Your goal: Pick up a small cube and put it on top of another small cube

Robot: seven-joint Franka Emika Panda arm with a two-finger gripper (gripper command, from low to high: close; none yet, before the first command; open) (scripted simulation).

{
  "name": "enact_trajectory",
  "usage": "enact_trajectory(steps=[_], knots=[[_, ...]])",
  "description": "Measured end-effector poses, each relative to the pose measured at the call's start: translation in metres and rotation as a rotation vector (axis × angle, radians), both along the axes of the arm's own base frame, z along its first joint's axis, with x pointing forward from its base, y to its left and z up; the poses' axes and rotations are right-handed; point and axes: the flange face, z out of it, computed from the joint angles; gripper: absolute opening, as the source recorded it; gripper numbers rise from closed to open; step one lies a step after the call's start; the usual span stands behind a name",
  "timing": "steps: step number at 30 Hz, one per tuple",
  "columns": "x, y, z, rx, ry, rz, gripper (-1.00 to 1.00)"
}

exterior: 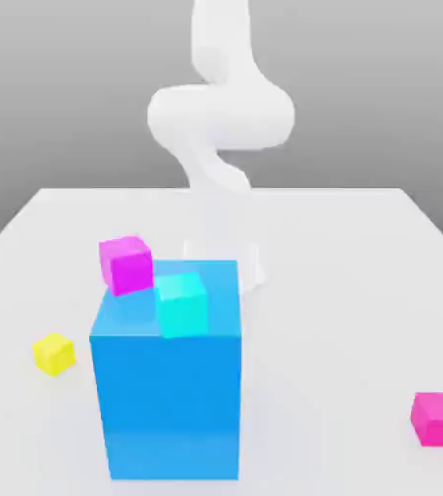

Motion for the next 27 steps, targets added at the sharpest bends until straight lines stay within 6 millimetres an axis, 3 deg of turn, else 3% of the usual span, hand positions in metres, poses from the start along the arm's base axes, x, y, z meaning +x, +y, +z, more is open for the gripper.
enact_trajectory(steps=[6, 13, 16, 20, 27], knots=[[0.062, 0.062, -0.096, -0.101, 0.149, 0.306, 0.0], [0.09, 0.146, -0.221, -0.234, 0.297, 0.655, 0.0], [0.087, 0.181, -0.276, -0.297, 0.355, 0.804, 0.0], [0.066, 0.233, -0.351, -0.394, 0.424, 1.027, 0.0], [0.022, 0.269, -0.476, -0.558, 0.542, 1.332, 0.0]])
